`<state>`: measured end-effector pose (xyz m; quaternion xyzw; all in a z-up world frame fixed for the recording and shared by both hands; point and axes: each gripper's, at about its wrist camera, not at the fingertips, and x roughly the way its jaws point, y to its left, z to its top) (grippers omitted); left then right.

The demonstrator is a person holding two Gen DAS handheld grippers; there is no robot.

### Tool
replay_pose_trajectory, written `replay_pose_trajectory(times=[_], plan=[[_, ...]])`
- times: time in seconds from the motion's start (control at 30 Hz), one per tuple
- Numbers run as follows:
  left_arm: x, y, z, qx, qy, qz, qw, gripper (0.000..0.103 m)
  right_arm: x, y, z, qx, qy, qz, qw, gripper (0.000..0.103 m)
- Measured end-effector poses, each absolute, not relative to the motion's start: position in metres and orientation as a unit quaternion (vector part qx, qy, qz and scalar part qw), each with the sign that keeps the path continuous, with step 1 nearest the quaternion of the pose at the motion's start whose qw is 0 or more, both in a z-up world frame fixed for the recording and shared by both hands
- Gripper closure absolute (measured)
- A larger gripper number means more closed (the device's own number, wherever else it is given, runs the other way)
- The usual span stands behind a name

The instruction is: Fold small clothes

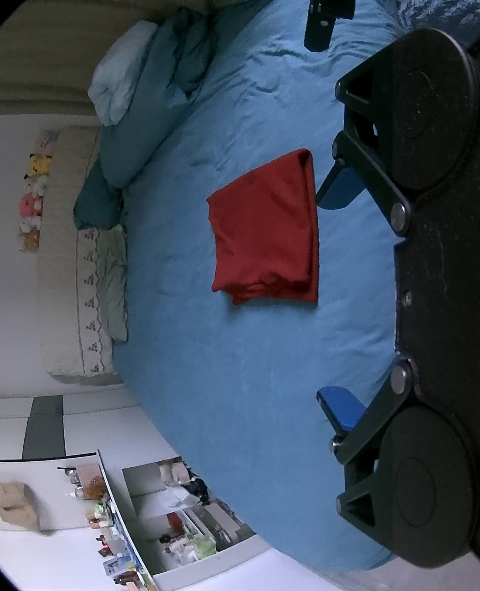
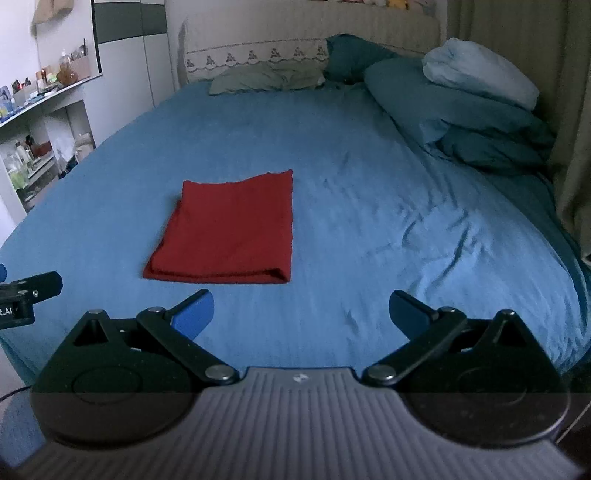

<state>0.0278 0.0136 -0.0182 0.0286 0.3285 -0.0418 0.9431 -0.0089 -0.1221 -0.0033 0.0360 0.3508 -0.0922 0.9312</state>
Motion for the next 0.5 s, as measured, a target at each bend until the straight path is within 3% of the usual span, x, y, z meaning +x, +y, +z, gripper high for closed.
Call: replay_pose_trajectory(times=[0.5], plan=[[0.0205,0.0161,-0.0099,0.039,0.315,-0.044,0.947,0.000,-0.0104,-0.1162,-0.0014,0.035,0.348,-0.089,0.933,0.000]])
